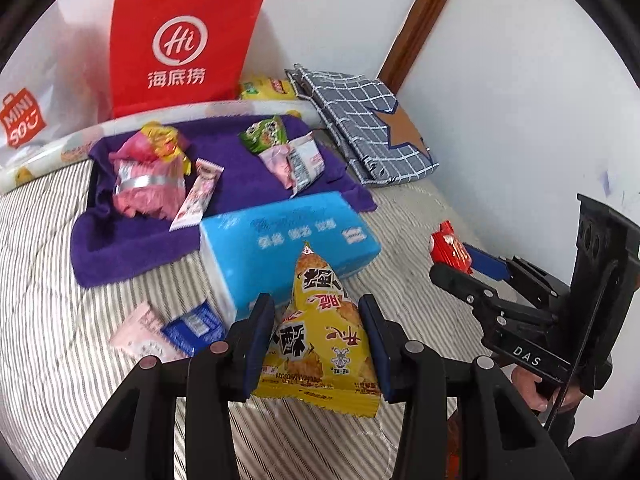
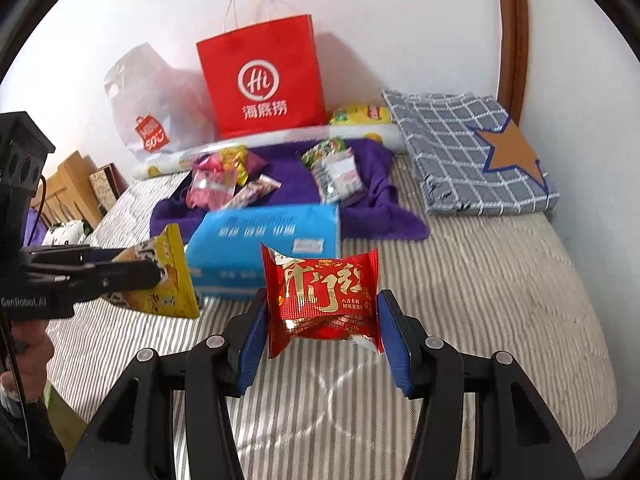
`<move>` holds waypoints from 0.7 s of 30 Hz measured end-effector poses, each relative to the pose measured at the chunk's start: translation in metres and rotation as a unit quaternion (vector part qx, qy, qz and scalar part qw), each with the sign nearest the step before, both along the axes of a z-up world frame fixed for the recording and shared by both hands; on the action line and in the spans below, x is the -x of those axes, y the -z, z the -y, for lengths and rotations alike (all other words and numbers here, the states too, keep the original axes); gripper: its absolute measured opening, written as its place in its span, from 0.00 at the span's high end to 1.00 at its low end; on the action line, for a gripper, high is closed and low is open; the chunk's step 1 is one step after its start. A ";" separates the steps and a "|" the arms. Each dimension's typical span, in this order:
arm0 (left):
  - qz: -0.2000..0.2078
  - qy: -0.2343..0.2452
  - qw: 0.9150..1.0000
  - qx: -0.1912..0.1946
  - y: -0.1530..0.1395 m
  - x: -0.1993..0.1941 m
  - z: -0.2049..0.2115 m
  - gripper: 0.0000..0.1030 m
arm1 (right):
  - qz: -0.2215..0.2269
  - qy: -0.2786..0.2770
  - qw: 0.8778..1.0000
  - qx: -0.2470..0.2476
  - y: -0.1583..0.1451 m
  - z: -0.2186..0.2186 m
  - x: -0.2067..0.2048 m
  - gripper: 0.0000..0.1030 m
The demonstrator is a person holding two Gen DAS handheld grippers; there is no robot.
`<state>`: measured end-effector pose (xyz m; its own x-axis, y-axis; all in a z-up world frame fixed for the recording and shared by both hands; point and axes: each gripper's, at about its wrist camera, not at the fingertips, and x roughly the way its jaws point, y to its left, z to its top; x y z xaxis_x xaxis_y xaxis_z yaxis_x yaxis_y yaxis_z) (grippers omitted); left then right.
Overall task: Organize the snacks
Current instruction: 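Carry the red packet and yellow chip bag over the purple towel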
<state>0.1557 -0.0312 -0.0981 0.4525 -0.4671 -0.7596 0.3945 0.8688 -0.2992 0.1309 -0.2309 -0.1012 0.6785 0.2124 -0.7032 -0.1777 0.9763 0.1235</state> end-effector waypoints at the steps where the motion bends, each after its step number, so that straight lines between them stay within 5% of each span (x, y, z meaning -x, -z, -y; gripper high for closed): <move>1: 0.001 0.002 1.000 0.000 -0.002 -0.003 0.002 0.60 | 0.005 0.001 1.000 0.003 -0.004 0.001 -0.004 0.49; 21: 0.026 0.001 1.000 0.006 -0.038 -0.050 0.002 0.60 | 0.026 0.023 0.999 0.014 -0.044 0.002 -0.069 0.48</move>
